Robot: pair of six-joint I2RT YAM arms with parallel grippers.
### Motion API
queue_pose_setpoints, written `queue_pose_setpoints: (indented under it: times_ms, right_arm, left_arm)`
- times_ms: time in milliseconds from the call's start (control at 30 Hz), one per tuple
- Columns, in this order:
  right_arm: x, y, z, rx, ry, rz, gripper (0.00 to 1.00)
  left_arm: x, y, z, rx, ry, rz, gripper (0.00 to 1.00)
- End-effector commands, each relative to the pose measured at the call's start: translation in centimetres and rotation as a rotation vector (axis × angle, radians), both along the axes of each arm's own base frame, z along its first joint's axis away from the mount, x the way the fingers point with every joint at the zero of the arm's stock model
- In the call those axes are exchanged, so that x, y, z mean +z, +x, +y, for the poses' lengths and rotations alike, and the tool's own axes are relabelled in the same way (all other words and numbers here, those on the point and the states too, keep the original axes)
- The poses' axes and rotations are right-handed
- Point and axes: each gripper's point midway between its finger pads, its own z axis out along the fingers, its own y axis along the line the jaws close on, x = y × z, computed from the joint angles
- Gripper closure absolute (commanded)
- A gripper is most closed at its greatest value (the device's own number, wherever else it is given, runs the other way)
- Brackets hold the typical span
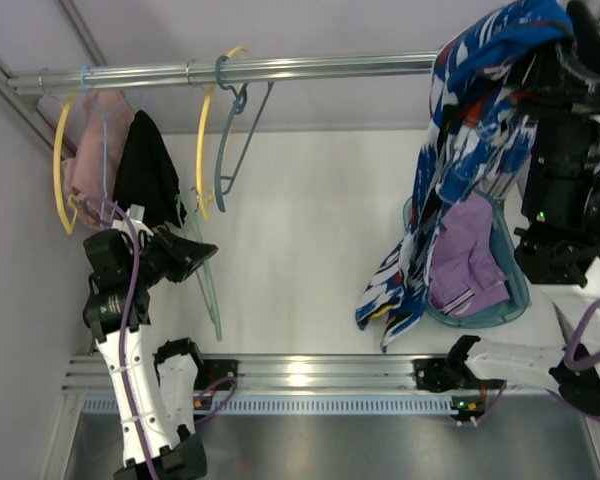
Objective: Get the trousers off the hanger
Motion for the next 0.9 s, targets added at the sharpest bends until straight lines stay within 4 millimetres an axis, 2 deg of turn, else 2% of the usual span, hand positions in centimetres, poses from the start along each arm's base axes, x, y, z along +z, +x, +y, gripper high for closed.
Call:
queue_pose_setpoints:
  times_ms: [0,33,67,100,133,167,200,233,300,400,433,667,733,767,800,867]
  right_arm:
    - [6.1,-2.1,-3.5,-0.197,0.088,-0.198,1.0]
    - [7.0,-2.1,-3.6,-0.236,0.079,-0.222,1.0]
    - [8.9,-3.7,-5.8,-0.286,0.127,-0.278,1.0]
    - [9.3,-2.1,-4.6,-0.313,0.099,-0.279,1.0]
    - [10.0,-2.2,-5.0,-0.337,0.103,-0.299,1.0]
    - [11.3,-3.6,-6.9,-0.393,0.132,-0.347,1.0]
    - [11.5,-2.8,-6.4,-0.416,0.114,-0.369,1.0]
    - [12.3,-3.9,-7.5,-0.433,0.143,-0.406,1.0]
    - [12.7,-3.9,-8.5,-0.489,0.14,-0.442,1.0]
    - [13.3,-5.4,-10.4,-0.539,0.17,-0.518,1.0]
    - [13.7,-6.6,-11.4,-0.585,0.176,-0.555,1.0]
    - [14.1,-9.5,-13.9,-0.746,0.155,-0.667,1.0]
    - [13.7,-8.8,-14.6,-0.791,0.143,-0.645,1.0]
    - [13.6,-9.7,-14.7,-0.8,0.147,-0.664,1.0]
    - [13.2,-8.5,-14.6,-0.805,0.127,-0.645,1.0]
    - [13.0,-9.3,-14.6,-0.812,0.112,-0.65,1.0]
  left_arm:
    - [2.7,0.1,-0.1,-0.018,0.032,-0.102,1.0]
    - [2.9,0.0,-0.2,-0.024,0.029,-0.109,1.0]
    - [3.0,-0.1,-0.3,-0.024,0.028,-0.111,1.0]
    - [3.5,-0.2,-0.3,-0.027,0.027,-0.123,1.0]
    - [3.7,-0.3,-0.5,-0.034,0.026,-0.13,1.0]
    - [4.0,-0.3,-0.5,-0.033,0.023,-0.134,1.0]
    - [4.2,-0.4,-0.6,-0.036,0.022,-0.141,1.0]
    - [4.4,-0.5,-0.7,-0.04,0.02,-0.146,1.0]
    - [4.4,-0.5,-0.7,-0.041,0.019,-0.145,1.0]
    - [4.3,-0.6,-0.8,-0.043,0.015,-0.141,1.0]
    - [4.3,-0.5,-0.8,-0.043,0.013,-0.138,1.0]
    - [4.0,-0.4,-0.6,-0.035,0.008,-0.125,1.0]
    - [4.0,-0.4,-0.6,-0.035,0.008,-0.127,1.0]
    - [4.0,-0.4,-0.7,-0.037,0.008,-0.125,1.0]
    - [3.9,-0.3,-0.6,-0.034,0.008,-0.124,1.0]
    - [3.7,-0.3,-0.6,-0.034,0.007,-0.12,1.0]
